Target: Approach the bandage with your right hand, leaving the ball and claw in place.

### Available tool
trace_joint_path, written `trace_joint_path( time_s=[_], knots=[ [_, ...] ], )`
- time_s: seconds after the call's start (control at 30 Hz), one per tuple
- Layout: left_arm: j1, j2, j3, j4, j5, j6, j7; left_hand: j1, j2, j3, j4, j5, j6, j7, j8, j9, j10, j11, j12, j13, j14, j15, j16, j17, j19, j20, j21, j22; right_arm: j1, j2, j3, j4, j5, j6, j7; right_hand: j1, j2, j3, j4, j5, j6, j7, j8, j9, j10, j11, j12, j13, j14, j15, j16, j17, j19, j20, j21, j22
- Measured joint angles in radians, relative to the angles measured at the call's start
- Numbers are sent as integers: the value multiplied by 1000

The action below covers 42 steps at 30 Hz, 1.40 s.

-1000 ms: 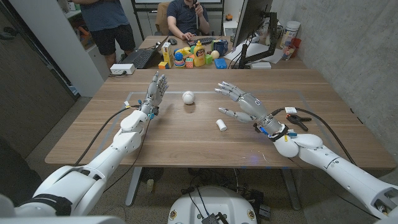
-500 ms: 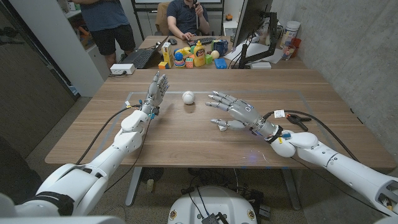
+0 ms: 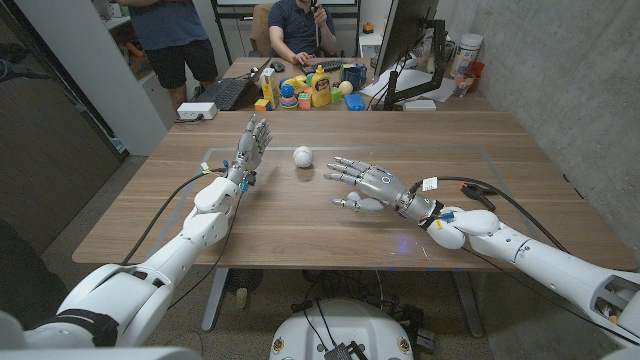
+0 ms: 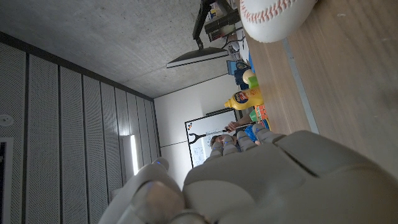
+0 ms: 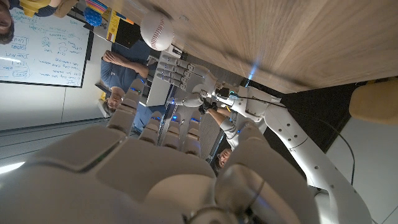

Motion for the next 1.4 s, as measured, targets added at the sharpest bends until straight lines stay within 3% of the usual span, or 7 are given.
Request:
trace_joint_path(
  time_s=[0.37, 0.63, 1.4],
  knots=[
    [-1, -1, 3, 0, 6, -3, 5, 0, 0, -4, -4, 0, 0, 0, 0, 0, 0, 0, 0, 0, 0, 0, 0, 0, 0, 0, 0, 0, 46, 3, -69, 52, -23, -40, -13, 7, 7, 5, -5, 0, -5, -5, 0, 0, 6, 5, 7, 0, 21, -8, 8, -3, 29, -7, 8, 0],
    [-1, 1, 5, -10, 9, -3, 11, 0, 0, -4, -4, 0, 0, 0, 0, 0, 0, 0, 0, 0, 0, 0, 0, 0, 0, 0, 0, 0, 70, 4, -111, 85, -39, -64, -33, 27, 7, 10, -18, 0, 6, -16, 0, 0, 18, -8, 8, 0, 29, -10, 8, -3, 55, -1, 16, 0],
    [12, 9, 5, -32, 10, 12, 24, 0, 0, -7, -1, 0, 0, 0, 0, 0, 0, 0, 0, 0, 0, 0, 0, 0, 0, 0, 0, 0, 112, 14, -200, 145, -64, -109, -50, 41, 15, 18, -26, 0, 10, -13, 0, 0, 31, -6, 8, 0, 45, -16, 8, -2, 68, -3, 16, 0]
  ],
)
